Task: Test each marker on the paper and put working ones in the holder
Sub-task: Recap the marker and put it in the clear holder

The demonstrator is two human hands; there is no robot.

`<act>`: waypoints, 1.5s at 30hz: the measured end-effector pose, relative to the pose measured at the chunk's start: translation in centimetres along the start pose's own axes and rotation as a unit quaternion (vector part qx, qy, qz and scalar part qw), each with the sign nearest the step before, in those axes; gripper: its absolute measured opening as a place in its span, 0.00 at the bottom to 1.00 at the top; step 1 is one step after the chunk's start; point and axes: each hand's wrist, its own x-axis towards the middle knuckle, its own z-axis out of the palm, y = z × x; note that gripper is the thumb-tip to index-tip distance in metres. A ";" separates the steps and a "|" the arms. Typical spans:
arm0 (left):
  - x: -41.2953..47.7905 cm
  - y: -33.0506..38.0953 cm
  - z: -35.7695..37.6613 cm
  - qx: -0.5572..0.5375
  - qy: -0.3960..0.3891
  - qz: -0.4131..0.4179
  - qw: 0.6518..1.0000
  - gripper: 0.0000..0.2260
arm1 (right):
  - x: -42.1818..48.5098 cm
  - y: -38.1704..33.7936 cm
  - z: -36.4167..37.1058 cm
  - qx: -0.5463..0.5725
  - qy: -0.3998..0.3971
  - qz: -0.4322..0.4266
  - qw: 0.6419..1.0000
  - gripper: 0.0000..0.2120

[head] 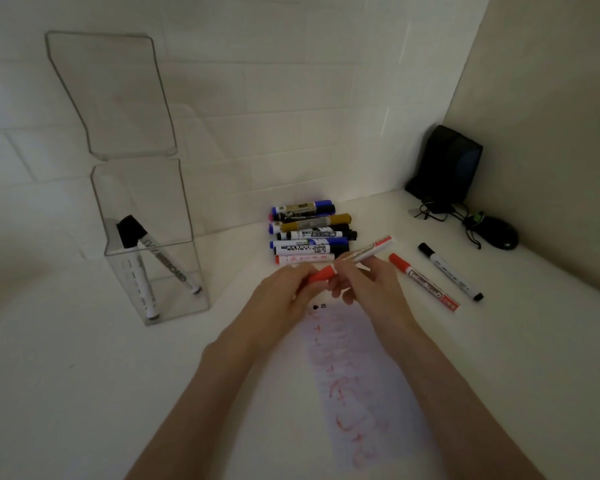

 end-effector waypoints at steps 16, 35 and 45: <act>-0.6 0.1 -1.2 -0.351 -0.166 -0.013 0.921 0.17 | -1.5 -1.9 -0.3 0.061 -0.027 -0.061 0.996 0.17; -2.4 -1.1 -1.0 -0.206 0.016 -0.026 0.978 0.17 | 0.4 -1.0 -5.2 0.118 0.124 -0.035 0.985 0.15; -2.7 -1.1 -1.7 0.053 -0.015 -0.134 0.989 0.12 | -0.4 0.0 -1.6 0.030 0.052 -0.001 0.998 0.05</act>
